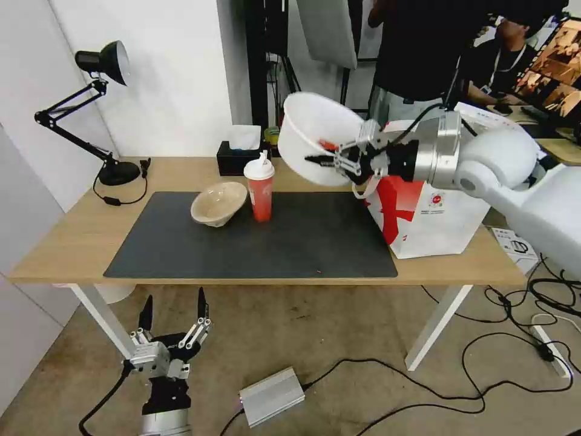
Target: Pick up the trash from the table and place it into the takeout bag.
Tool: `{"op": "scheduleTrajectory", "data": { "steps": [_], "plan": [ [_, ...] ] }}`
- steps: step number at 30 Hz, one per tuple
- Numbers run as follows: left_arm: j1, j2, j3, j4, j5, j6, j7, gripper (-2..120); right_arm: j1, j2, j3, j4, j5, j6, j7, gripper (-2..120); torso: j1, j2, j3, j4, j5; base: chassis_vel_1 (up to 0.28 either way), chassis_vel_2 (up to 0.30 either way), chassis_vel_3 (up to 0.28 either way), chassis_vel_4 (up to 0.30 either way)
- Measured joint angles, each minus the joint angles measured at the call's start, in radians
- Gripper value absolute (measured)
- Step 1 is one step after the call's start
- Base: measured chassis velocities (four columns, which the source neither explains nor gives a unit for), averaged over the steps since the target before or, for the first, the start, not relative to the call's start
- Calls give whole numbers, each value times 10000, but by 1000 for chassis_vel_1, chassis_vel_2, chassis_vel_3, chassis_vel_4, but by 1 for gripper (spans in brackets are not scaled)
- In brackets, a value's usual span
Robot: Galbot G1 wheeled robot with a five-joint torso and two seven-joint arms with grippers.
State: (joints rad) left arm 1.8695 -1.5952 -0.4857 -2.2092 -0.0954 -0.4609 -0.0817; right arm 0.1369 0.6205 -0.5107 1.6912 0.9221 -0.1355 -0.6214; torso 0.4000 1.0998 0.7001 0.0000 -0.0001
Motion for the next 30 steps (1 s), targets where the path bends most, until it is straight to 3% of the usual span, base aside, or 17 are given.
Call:
{"op": "scheduleTrajectory", "data": {
  "steps": [16, 30],
  "plan": [
    [-139, 10, 15, 166, -218, 3, -47, 100, 1113, 879, -342, -1204, 977, -458, 246, 0, 0, 1, 0, 1, 0, 0, 0, 0, 0],
    [-99, 17, 47, 225, -184, -7, -45, 100, 1102, 816, 82, -2047, 1537, -694, 384, 0, 0, 2, 0, 0, 2, 0, 0, 0, 0]
  ]
}}
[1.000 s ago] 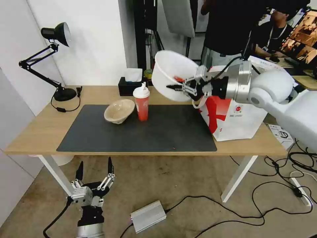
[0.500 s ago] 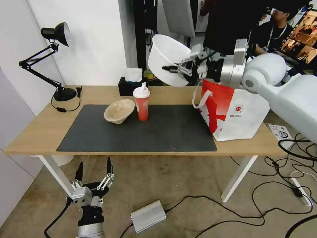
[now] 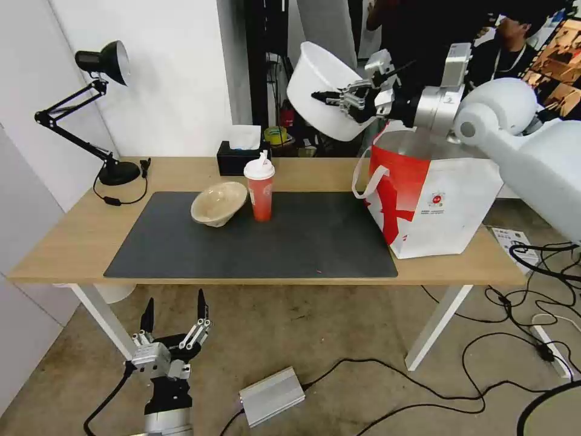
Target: Pick up the trash from the table and place it into the takeout bag.
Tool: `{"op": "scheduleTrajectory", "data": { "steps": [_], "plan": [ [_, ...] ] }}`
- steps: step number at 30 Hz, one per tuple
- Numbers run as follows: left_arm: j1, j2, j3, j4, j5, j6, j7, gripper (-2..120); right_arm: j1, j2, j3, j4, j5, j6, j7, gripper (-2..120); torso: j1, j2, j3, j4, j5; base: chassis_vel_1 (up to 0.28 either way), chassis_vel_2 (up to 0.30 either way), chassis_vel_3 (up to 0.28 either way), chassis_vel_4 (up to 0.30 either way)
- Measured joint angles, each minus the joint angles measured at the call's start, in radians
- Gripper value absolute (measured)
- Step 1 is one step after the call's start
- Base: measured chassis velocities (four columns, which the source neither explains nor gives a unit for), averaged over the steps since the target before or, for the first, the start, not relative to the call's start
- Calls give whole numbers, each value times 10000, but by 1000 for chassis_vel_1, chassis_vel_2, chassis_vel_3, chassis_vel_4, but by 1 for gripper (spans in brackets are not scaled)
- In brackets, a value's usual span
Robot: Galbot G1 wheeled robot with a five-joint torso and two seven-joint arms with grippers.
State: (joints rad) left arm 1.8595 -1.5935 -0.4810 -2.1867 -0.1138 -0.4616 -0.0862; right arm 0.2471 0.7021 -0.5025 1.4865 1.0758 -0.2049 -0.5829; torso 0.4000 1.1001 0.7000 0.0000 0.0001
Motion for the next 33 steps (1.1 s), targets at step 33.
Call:
{"op": "scheduleTrajectory", "data": {
  "steps": [33],
  "plan": [
    [67, 8, 28, 25, 70, -18, 25, 100, -2174, -1232, 1769, -286, 417, 69, 78, 0, 0, -1, -1, 0, 0, 0, 0, 0, 0]
  ]
}}
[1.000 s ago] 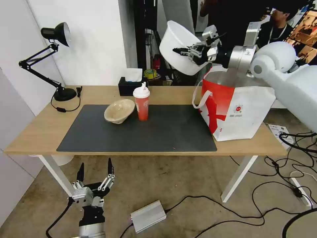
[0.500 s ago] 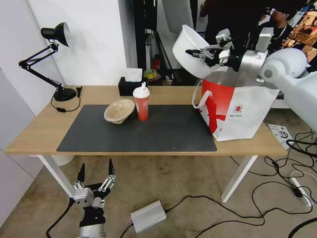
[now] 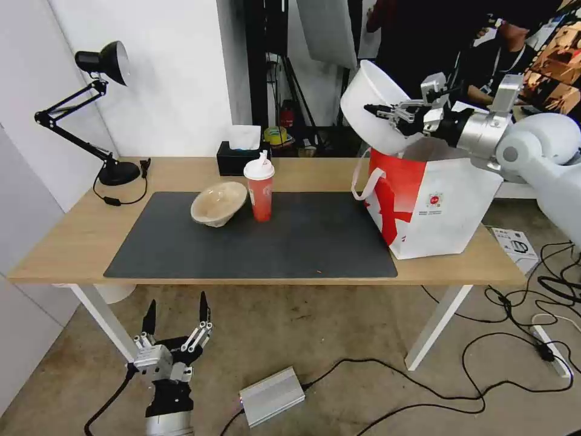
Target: Pick up the trash from the table and place it into the takeout bag.
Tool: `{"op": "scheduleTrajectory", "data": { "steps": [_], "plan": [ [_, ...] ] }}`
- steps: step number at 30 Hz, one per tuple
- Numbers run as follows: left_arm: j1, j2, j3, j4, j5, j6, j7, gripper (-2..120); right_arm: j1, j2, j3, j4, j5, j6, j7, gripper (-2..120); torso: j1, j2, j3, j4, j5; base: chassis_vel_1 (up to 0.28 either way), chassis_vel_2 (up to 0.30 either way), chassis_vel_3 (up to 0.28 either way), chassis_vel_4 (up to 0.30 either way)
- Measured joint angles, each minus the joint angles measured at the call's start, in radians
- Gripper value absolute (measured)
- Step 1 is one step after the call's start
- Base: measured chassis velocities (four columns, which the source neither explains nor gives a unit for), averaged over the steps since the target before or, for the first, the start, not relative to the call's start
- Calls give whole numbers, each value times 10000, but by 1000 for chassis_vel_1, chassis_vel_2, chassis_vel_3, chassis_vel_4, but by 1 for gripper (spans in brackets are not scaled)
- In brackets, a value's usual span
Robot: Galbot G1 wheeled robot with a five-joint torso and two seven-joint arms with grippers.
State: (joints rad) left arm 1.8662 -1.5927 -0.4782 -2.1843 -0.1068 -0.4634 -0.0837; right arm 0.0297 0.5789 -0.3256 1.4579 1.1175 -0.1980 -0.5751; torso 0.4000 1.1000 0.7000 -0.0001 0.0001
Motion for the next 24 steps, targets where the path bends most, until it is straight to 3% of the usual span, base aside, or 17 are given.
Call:
{"op": "scheduleTrajectory", "data": {
  "steps": [24],
  "plan": [
    [-105, 1, 49, 291, 8, -23, 15, 100, -455, -266, 727, -586, 268, 63, -27, 0, 0, 0, 0, 0, -1, 0, 0, 0, 0]
  ]
}}
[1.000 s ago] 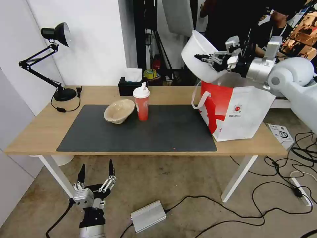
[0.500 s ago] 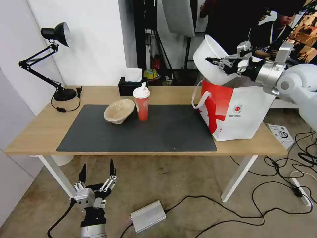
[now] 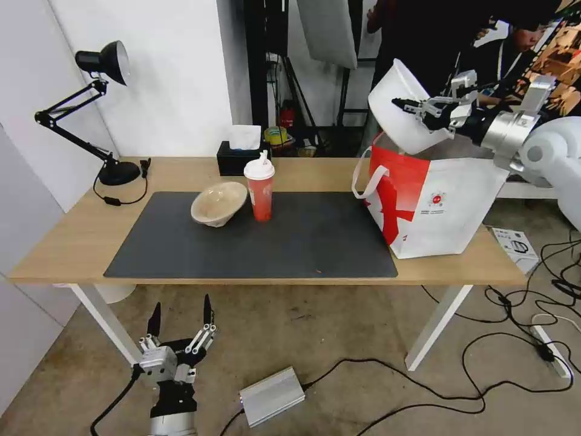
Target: Pick up the trash from the table and place it into the takeout bag.
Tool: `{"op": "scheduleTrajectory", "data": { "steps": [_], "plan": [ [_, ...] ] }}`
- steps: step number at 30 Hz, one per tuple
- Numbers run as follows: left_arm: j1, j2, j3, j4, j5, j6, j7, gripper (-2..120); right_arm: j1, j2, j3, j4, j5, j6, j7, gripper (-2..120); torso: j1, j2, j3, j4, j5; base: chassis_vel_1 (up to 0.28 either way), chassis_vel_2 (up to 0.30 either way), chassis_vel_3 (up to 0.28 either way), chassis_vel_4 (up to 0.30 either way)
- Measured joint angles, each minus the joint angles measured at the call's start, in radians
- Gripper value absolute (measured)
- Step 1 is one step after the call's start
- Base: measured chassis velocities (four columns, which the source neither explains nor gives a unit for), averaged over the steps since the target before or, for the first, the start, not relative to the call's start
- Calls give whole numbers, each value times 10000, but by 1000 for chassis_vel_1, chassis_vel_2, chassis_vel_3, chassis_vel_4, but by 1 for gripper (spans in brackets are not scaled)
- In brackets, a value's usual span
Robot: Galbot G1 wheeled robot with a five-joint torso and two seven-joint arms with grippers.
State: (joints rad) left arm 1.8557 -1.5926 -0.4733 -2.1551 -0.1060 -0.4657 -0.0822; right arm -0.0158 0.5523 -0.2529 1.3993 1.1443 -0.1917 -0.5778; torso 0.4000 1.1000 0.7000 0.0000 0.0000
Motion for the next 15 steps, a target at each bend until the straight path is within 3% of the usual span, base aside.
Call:
{"op": "scheduleTrajectory", "data": {
  "steps": [15],
  "plan": [
    [-161, 5, -77, 87, -84, 4, -2, 100, -1422, 60, 761, 96, 120, 10, 161, 0, 1, 0, 0, 1, 0, 0, 0, 0, 0]
  ]
}}
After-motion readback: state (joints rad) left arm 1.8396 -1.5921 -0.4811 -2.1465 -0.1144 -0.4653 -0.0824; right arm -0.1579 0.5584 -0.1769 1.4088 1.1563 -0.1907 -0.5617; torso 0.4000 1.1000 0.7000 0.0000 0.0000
